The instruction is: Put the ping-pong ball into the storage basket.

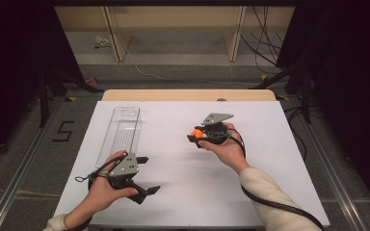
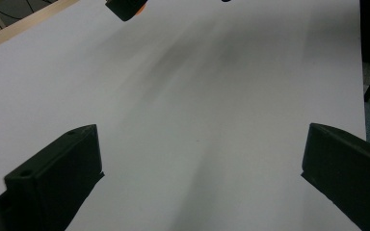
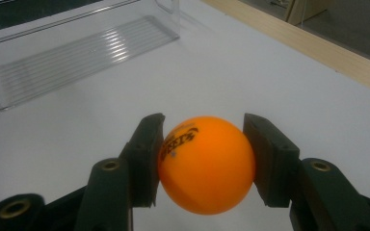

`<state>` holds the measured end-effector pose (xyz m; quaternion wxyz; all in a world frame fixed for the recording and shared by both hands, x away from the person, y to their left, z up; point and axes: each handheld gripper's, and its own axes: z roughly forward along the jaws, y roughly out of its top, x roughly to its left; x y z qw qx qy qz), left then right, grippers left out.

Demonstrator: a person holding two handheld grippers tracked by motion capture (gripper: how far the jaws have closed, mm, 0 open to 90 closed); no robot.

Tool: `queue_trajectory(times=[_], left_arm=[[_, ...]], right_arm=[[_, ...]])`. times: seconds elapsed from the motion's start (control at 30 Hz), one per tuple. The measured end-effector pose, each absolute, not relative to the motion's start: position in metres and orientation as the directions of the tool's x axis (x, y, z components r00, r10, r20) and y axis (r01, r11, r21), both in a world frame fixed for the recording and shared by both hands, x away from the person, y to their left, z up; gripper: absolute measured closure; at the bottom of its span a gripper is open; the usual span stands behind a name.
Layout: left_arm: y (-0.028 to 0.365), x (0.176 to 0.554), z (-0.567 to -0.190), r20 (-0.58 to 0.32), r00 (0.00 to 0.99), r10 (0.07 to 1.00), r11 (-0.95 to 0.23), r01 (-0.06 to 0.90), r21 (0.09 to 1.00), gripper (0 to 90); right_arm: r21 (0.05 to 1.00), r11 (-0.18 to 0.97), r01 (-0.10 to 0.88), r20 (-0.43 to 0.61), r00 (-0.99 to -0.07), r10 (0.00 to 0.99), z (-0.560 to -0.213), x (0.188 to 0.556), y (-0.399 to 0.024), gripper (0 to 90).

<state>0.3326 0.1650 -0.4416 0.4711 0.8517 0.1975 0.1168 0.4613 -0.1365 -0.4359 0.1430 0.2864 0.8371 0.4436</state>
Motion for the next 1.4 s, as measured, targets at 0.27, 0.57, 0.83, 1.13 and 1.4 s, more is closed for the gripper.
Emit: queue_trajectory(times=[0.27, 0.57, 0.83, 1.13, 1.4], left_arm=[[0.165, 0.333, -0.442, 0.013, 0.895, 0.446, -0.479, 0.227, 0.848, 0.0], [0.165, 0.332, -0.442, 0.013, 0.895, 0.446, -0.478, 0.226, 0.848, 0.0], [0.165, 0.332, -0.441, 0.014, 0.895, 0.445, -0.479, 0.225, 0.848, 0.0], [0.165, 0.332, -0.441, 0.013, 0.895, 0.446, -0.478, 0.226, 0.849, 0.0], [0.165, 0.332, -0.441, 0.014, 0.895, 0.446, -0.479, 0.226, 0.849, 0.0]], right_arm=[[0.827, 0.441, 0.349, 0.013, -0.796, 0.605, -0.435, 0.461, -0.134, 51.6], [0.827, 0.446, 0.343, 0.007, -0.799, 0.602, -0.435, 0.462, -0.130, 51.6], [0.828, 0.447, 0.339, 0.004, -0.800, 0.600, -0.434, 0.462, -0.128, 51.6], [0.831, 0.445, 0.334, 0.004, -0.804, 0.595, -0.433, 0.463, -0.124, 51.6], [0.832, 0.446, 0.329, 0.004, -0.808, 0.589, -0.432, 0.463, -0.119, 51.6]])
